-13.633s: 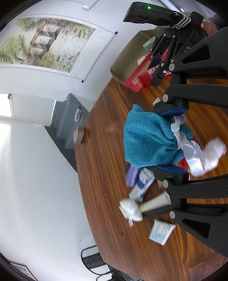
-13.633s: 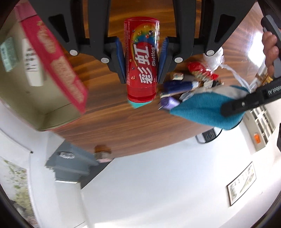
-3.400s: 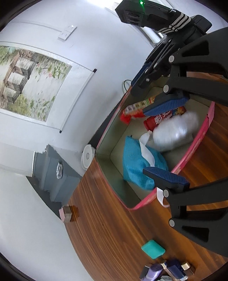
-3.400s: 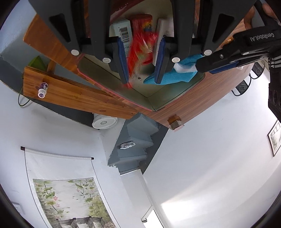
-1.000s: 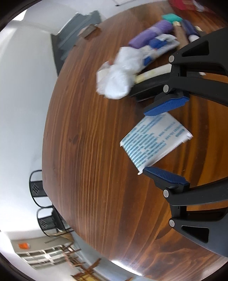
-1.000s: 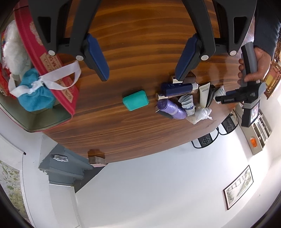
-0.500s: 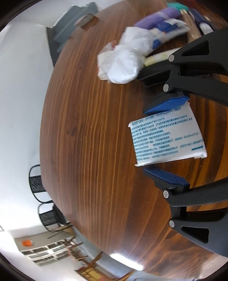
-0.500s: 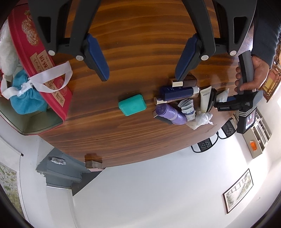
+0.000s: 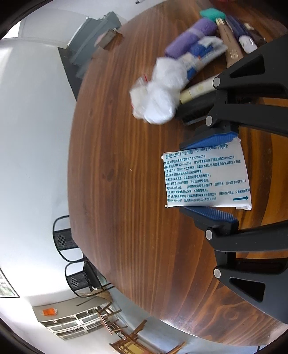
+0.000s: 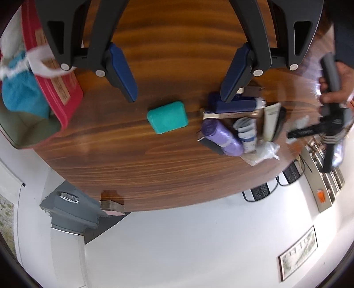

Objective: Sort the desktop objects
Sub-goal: 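Grasp the white sachet packet with the left tool while the right grasps the teal soap box, then carry the sachet and soap box into the pink tin and release both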

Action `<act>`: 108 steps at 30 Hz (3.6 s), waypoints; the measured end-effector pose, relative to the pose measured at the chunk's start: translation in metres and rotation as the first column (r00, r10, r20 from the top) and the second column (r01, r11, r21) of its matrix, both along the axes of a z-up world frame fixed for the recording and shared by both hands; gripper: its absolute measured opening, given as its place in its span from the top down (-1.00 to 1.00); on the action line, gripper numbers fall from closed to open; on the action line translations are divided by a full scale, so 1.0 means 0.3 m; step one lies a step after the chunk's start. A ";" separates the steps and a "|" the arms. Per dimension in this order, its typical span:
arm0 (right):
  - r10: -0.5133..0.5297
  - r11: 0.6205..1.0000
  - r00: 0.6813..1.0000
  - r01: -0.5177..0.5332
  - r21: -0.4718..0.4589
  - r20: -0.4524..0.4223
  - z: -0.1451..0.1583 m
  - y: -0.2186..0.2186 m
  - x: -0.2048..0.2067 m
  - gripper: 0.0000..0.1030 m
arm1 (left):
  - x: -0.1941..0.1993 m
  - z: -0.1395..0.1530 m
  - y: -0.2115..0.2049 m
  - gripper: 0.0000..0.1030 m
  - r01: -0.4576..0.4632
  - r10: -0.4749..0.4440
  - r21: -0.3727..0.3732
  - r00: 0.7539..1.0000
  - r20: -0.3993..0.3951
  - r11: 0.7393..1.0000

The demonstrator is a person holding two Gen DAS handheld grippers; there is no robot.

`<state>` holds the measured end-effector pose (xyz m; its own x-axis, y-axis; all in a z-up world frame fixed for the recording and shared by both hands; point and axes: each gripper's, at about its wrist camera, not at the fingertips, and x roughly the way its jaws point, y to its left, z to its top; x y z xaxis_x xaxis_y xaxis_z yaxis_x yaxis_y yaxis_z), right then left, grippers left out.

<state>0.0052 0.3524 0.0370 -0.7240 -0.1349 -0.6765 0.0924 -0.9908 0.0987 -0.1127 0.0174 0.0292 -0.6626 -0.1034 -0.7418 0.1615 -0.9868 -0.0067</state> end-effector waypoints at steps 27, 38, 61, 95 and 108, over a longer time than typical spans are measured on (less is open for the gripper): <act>0.057 0.989 0.987 -0.076 0.125 0.153 -0.077 -0.030 -0.191 -0.13 | 0.081 0.095 0.152 0.00 0.154 -0.151 0.063 0.987 -0.053 0.986; 0.004 1.000 1.000 -0.004 0.012 0.030 0.038 0.019 -0.075 -0.13 | 0.115 0.114 0.225 0.00 0.214 -0.210 0.059 0.975 -0.070 0.975; -0.348 0.937 0.926 0.347 -0.033 -0.147 0.212 0.418 0.320 -0.13 | 0.236 0.144 0.477 0.00 0.390 -0.384 0.077 0.920 -0.083 0.918; -0.204 0.978 0.940 0.206 0.022 0.272 0.100 0.600 0.137 -0.08 | 0.342 0.182 0.649 0.00 0.513 -0.504 0.100 0.857 -0.104 0.852; -0.308 0.951 0.951 0.309 0.026 -0.019 0.255 0.647 0.354 -0.24 | 0.437 0.214 0.874 0.00 0.642 -0.633 0.103 0.766 -0.111 0.760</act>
